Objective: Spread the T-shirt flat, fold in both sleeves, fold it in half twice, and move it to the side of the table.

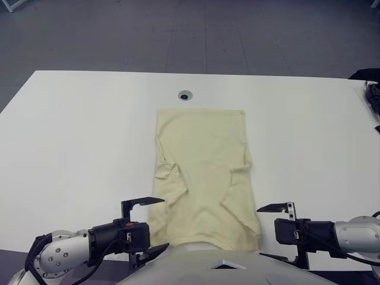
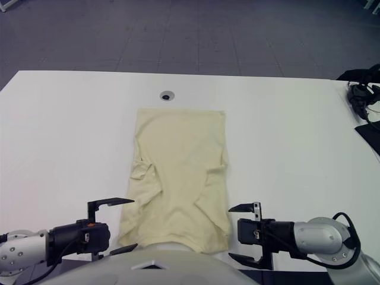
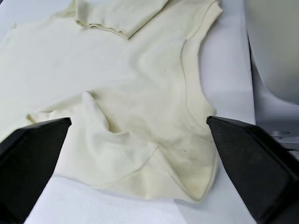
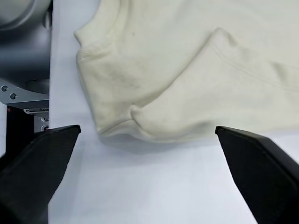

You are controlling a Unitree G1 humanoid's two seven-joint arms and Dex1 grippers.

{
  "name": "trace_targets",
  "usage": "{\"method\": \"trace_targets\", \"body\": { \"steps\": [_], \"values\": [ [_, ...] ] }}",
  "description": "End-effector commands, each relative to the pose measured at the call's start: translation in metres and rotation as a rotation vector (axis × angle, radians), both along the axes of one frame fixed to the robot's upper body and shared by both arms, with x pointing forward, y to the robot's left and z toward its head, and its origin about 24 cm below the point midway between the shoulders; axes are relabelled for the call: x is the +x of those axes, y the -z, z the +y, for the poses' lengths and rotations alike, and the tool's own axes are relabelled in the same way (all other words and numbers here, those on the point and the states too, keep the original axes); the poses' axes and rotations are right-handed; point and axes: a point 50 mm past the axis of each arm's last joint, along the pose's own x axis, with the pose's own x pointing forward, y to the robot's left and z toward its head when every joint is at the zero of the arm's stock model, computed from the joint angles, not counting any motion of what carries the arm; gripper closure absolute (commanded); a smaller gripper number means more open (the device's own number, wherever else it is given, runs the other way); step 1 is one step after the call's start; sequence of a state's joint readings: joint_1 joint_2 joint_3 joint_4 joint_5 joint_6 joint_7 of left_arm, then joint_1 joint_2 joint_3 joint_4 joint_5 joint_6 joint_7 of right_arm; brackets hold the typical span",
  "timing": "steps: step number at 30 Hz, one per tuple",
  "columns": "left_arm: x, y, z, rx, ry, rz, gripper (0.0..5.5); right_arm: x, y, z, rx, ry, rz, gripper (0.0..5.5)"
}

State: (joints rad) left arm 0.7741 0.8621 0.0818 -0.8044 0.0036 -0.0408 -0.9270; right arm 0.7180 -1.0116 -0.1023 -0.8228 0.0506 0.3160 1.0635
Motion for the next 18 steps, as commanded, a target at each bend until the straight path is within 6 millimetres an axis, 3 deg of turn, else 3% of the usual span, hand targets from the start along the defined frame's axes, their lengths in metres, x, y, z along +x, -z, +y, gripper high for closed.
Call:
{"method": "trace_targets", "body": {
  "steps": [1, 13, 18],
  "values": [
    [-0.003, 0.001, 0.001, 0.058, 0.023, 0.006, 0.10, -0.003, 0.001, 0.005, -0.010, -0.017, 0.002, 0.12],
    [-0.001, 0.020, -0.004, 0.131, 0.032, 0.007, 0.10, 0.001, 0.014, 0.010, -0.065, -0.080, -0.033, 0.12],
    [0.001, 0.026, -0.002, 0.167, 0.018, 0.016, 0.10, 0.002, 0.018, 0.010, -0.081, -0.079, -0.039, 0.93]
  ]
}}
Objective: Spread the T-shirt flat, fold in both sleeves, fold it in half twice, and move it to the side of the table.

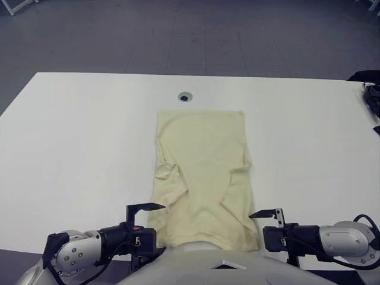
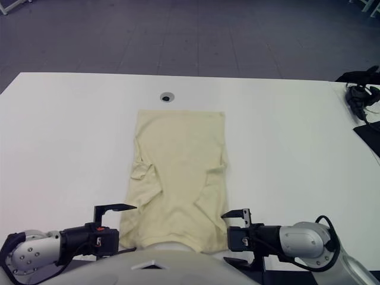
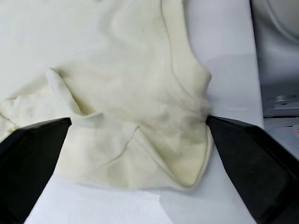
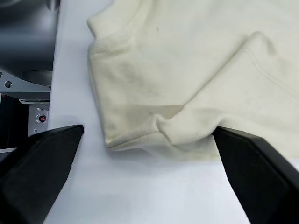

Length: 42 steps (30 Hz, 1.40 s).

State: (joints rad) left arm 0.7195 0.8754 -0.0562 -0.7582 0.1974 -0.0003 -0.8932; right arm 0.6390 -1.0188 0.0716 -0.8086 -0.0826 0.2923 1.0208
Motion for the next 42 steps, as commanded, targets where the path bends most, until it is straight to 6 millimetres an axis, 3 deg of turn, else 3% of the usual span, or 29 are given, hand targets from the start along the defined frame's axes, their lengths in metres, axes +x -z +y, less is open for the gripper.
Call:
{"method": "trace_targets", "body": {
  "steps": [1, 15, 21, 34, 38, 42],
  "values": [
    [0.000, 0.005, 0.003, 0.032, -0.014, 0.006, 0.10, 0.002, 0.005, -0.004, -0.043, 0.011, -0.005, 1.04],
    [-0.005, -0.001, 0.006, 0.022, -0.006, 0.003, 0.10, 0.003, 0.003, -0.013, -0.079, 0.055, -0.064, 3.21],
    [-0.005, -0.002, 0.004, 0.007, -0.011, -0.004, 0.10, 0.000, -0.008, -0.017, -0.080, 0.069, -0.081, 2.29],
    [0.000, -0.005, 0.008, 0.018, -0.014, -0.022, 0.10, -0.006, -0.003, -0.004, -0.014, 0.055, -0.060, 0.13],
    [0.000, -0.005, 0.008, 0.016, -0.017, -0.024, 0.10, -0.006, -0.001, -0.002, 0.017, 0.072, -0.019, 0.13],
    [0.001, -0.004, 0.007, 0.015, -0.019, -0.031, 0.10, -0.004, 0.003, -0.002, 0.021, 0.083, -0.003, 0.72]
  ]
}}
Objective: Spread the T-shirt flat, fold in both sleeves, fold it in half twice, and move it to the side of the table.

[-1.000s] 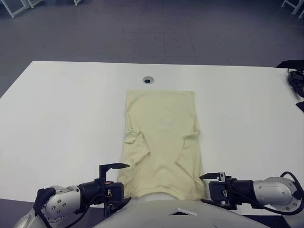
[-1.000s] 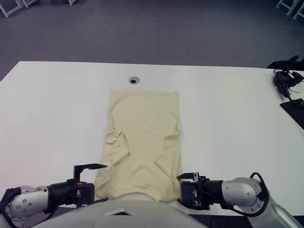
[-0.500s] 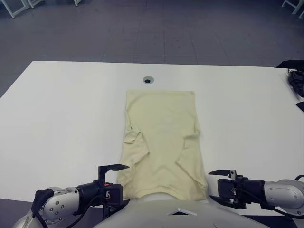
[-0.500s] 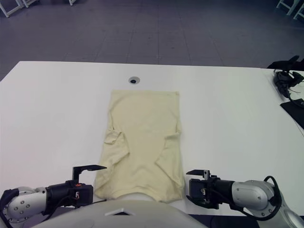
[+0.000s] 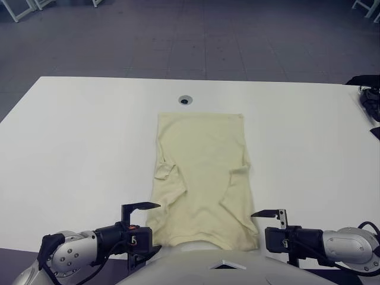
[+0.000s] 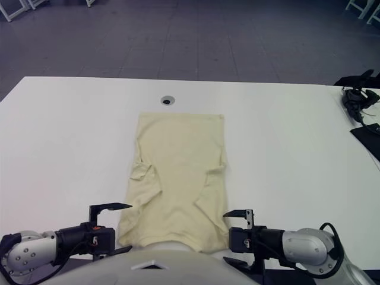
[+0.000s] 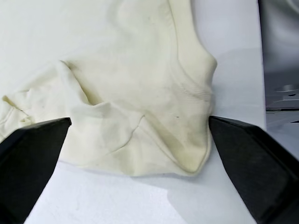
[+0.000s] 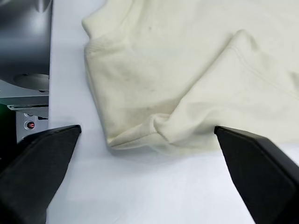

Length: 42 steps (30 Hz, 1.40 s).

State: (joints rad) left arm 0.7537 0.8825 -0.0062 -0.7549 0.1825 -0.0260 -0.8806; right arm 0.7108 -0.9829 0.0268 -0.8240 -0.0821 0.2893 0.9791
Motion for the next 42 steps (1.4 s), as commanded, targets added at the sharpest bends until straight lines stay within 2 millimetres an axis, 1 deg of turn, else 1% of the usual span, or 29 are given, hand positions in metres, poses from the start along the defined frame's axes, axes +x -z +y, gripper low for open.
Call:
{"method": "trace_targets", "body": {
  "steps": [1, 5, 16, 21, 25, 28, 30, 35, 36, 42],
  "values": [
    [0.002, -0.001, 0.000, 0.006, 0.001, -0.014, 0.10, 0.003, 0.004, 0.000, -0.001, 0.015, 0.014, 0.85],
    [0.002, -0.001, 0.003, 0.024, 0.000, -0.013, 0.10, 0.004, 0.007, -0.002, -0.019, 0.020, 0.013, 1.64],
    [0.001, -0.004, 0.002, 0.028, 0.021, -0.011, 2.03, 0.001, 0.006, -0.001, -0.010, 0.030, 0.009, 3.52],
    [0.001, -0.007, 0.000, 0.021, 0.024, -0.013, 2.71, 0.001, 0.006, 0.000, -0.007, 0.027, 0.004, 4.16],
    [-0.001, -0.007, 0.000, 0.024, 0.031, -0.002, 3.55, 0.001, 0.007, 0.001, -0.003, 0.031, 0.001, 4.96],
    [-0.002, -0.007, -0.001, 0.021, 0.041, 0.007, 4.11, 0.001, 0.007, 0.001, 0.000, 0.035, 0.001, 5.42],
    [-0.003, -0.006, -0.001, 0.023, 0.047, 0.017, 4.37, 0.000, 0.007, 0.001, 0.001, 0.038, -0.001, 5.45],
    [-0.003, 0.000, 0.001, 0.038, 0.048, 0.041, 5.41, 0.001, 0.007, 0.002, 0.005, 0.040, -0.008, 5.45],
    [-0.002, 0.002, 0.002, 0.042, 0.048, 0.046, 5.50, 0.001, 0.007, 0.003, 0.007, 0.041, -0.009, 5.45],
    [0.000, 0.005, 0.004, 0.067, 0.048, 0.066, 5.50, 0.000, 0.005, 0.004, 0.017, 0.041, -0.015, 5.45]
  ]
}}
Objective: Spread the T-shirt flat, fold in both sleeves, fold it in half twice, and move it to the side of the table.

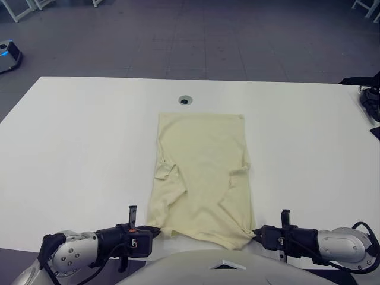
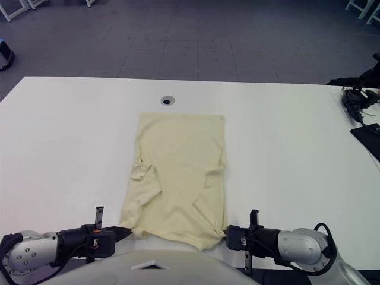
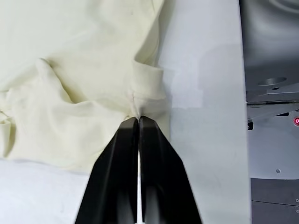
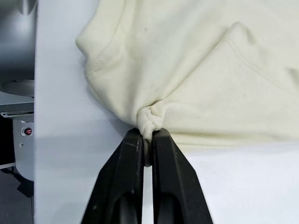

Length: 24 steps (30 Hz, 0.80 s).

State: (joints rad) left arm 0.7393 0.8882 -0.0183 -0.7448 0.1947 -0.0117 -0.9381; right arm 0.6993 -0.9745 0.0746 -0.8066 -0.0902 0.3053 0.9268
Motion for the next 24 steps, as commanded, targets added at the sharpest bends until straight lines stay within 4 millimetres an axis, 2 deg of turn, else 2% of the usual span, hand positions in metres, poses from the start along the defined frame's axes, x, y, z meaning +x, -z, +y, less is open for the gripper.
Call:
{"method": "trace_targets", "body": {
  "steps": [1, 4, 15, 24],
  "values": [
    [0.002, 0.002, 0.003, 0.041, 0.017, 0.016, 5.50, 0.000, -0.002, 0.002, 0.012, 0.005, -0.014, 5.45],
    [0.003, 0.001, 0.003, 0.034, 0.020, 0.010, 5.50, 0.000, -0.002, 0.003, 0.015, 0.003, -0.015, 5.45],
    [0.007, -0.023, 0.001, -0.065, -0.004, -0.018, 3.51, -0.001, -0.002, 0.005, 0.024, 0.013, -0.015, 5.46],
    [0.005, -0.024, 0.009, -0.025, 0.006, 0.042, 1.93, -0.001, -0.001, 0.006, 0.027, 0.020, -0.020, 5.46]
  ]
}}
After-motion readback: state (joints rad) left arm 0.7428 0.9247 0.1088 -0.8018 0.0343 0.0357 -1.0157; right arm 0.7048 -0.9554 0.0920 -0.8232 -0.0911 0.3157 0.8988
